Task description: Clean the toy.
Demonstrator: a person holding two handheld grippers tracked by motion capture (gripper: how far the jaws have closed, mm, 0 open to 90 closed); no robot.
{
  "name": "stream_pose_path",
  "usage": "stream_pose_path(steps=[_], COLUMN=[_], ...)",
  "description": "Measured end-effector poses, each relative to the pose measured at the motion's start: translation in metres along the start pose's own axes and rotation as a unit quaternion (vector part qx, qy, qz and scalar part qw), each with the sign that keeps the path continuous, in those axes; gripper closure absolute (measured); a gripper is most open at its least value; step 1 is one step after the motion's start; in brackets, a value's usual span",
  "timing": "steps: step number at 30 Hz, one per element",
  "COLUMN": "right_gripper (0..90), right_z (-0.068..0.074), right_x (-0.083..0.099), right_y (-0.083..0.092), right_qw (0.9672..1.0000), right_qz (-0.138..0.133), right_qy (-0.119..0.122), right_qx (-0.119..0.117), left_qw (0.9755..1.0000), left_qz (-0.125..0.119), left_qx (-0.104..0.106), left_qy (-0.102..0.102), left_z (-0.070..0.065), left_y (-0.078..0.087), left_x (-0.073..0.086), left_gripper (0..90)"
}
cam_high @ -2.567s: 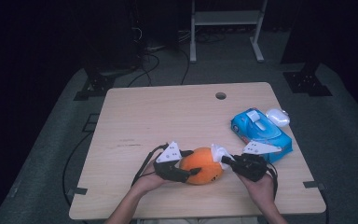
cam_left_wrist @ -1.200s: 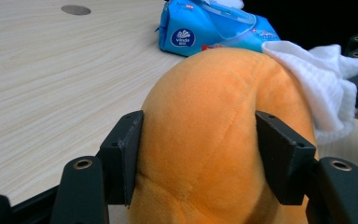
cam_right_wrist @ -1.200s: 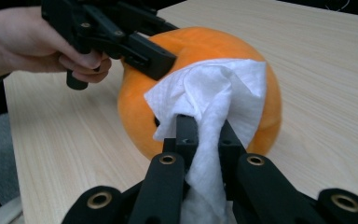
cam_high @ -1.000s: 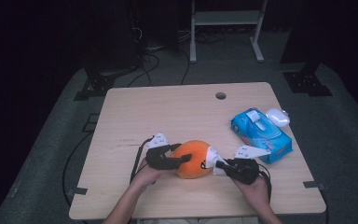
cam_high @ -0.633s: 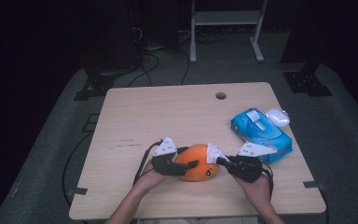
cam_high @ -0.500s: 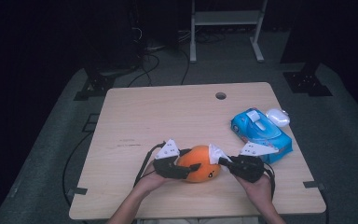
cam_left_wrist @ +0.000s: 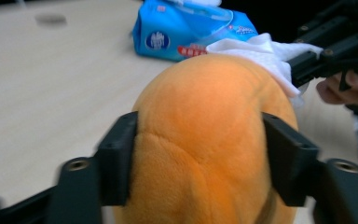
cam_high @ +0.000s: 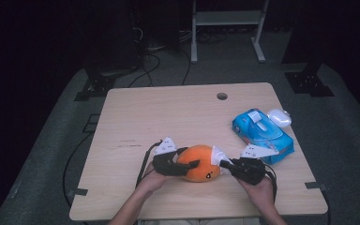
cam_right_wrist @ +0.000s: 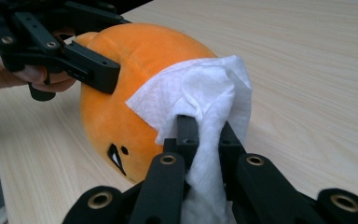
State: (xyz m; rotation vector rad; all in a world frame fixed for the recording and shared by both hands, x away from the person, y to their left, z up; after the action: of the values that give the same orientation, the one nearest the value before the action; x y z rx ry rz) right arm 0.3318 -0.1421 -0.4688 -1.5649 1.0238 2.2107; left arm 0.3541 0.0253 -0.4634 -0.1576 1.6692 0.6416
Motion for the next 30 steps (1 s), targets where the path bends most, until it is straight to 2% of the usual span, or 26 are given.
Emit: stream_pose_path(steps=[2, 4, 5, 6, 7, 8, 9, 11, 12, 13, 15, 16, 17, 18, 20, 22, 23, 25, 28, 30], right_gripper=[83.7, 83.7, 83.7, 83.7, 83.8, 83.8, 83.8, 83.8, 83.8, 83.8, 83.7, 83.7, 83.7, 83.7, 83.8, 83.7, 83.8, 83.8, 83.7, 83.7], right_z=[0.001, 0.005, 0.006, 0.007, 0.005, 0.003, 0.000, -0.006, -0.006, -0.003, 0.012, 0.019, 0.024, 0.025, 0.019, 0.007, 0.002, -0.002, 0.006, 0.011], right_x=[-0.005, -0.014, -0.018, -0.020, -0.020, -0.017, -0.014, -0.007, -0.005, -0.005, -0.008, -0.009, -0.009, -0.009, -0.008, -0.003, 0.000, 0.004, 0.002, -0.001], right_y=[0.003, 0.007, 0.008, 0.009, 0.008, 0.007, 0.006, 0.004, 0.003, 0.003, 0.001, 0.000, -0.001, -0.001, -0.001, -0.001, -0.001, -0.002, -0.003, -0.004], right_qw=[0.9999, 0.9992, 0.9990, 0.9990, 0.9992, 0.9995, 0.9996, 0.9998, 0.9997, 0.9996, 0.9992, 0.9989, 0.9989, 0.9988, 0.9989, 0.9997, 0.9999, 0.9997, 0.9998, 0.9997], right_qz=[-0.014, -0.035, -0.040, -0.040, -0.036, -0.030, -0.026, -0.015, -0.016, -0.016, -0.019, -0.018, -0.013, -0.010, -0.010, 0.000, 0.006, 0.010, 0.009, 0.005], right_qy=[-0.004, -0.007, 0.000, 0.003, 0.009, 0.006, 0.001, -0.010, -0.017, -0.019, -0.004, 0.006, 0.021, 0.029, 0.013, 0.001, -0.003, -0.017, 0.000, 0.005], right_qx=[-0.007, -0.020, -0.020, -0.019, -0.013, -0.011, -0.010, -0.005, -0.009, -0.015, -0.035, -0.043, -0.041, -0.038, -0.043, -0.024, -0.015, -0.016, -0.019, -0.023], left_qw=[0.9983, 0.9939, 0.9926, 0.9912, 0.9908, 0.9914, 0.9927, 0.9964, 0.9973, 0.9982, 0.9981, 0.9977, 0.9972, 0.9972, 0.9969, 0.9964, 0.9962, 0.9959, 0.9968, 0.9964], left_qz=[-0.008, -0.004, -0.001, 0.002, 0.002, 0.002, 0.000, -0.017, -0.020, -0.016, -0.005, 0.002, 0.008, 0.010, 0.021, 0.028, 0.028, 0.027, 0.028, 0.044], left_qx=[-0.009, 0.005, 0.018, 0.041, 0.047, 0.051, 0.058, 0.070, 0.067, 0.059, 0.060, 0.066, 0.073, 0.074, 0.075, 0.077, 0.080, 0.085, 0.075, 0.072], left_qy=[-0.058, -0.110, -0.120, -0.126, -0.127, -0.121, -0.106, -0.044, -0.018, -0.001, 0.014, 0.017, 0.015, -0.003, -0.012, -0.023, -0.021, -0.015, -0.002, -0.006], left_z=[-0.006, -0.015, -0.020, -0.026, -0.028, -0.028, -0.027, -0.022, -0.018, -0.013, -0.009, -0.009, -0.011, -0.011, -0.012, -0.012, -0.011, -0.011, -0.011, -0.012], left_y=[-0.001, -0.005, -0.006, -0.009, -0.009, -0.008, -0.007, -0.004, -0.002, -0.001, -0.001, -0.001, 0.000, 0.001, 0.002, 0.003, 0.003, 0.003, 0.001, -0.002], left_x=[-0.005, -0.005, -0.003, -0.001, -0.001, -0.001, -0.002, -0.007, -0.009, -0.010, -0.006, -0.003, -0.001, 0.002, 0.003, 0.004, 0.004, 0.003, -0.002, 0.002], left_gripper=[41.8, 42.1, 41.5, 39.9, 37.7, 34.4, 30.1, 21.3, 18.4, 15.9, 14.2, 14.4, 18.4, 24.0, 28.7, 29.4, 29.4, 27.3, 12.9, 11.2])
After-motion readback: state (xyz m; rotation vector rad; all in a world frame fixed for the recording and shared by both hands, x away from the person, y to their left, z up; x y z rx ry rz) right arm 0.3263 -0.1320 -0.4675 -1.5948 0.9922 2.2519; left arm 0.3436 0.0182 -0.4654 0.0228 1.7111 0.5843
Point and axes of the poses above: each handheld gripper's, and its own axes: y roughly backward along the jaws, x roughly out of its underside, z roughly to its left, the point moved 8 cm from there along -y, roughly forward along the jaws, and after that the axes turned 4 degrees about -z, right-handed, at the moved point
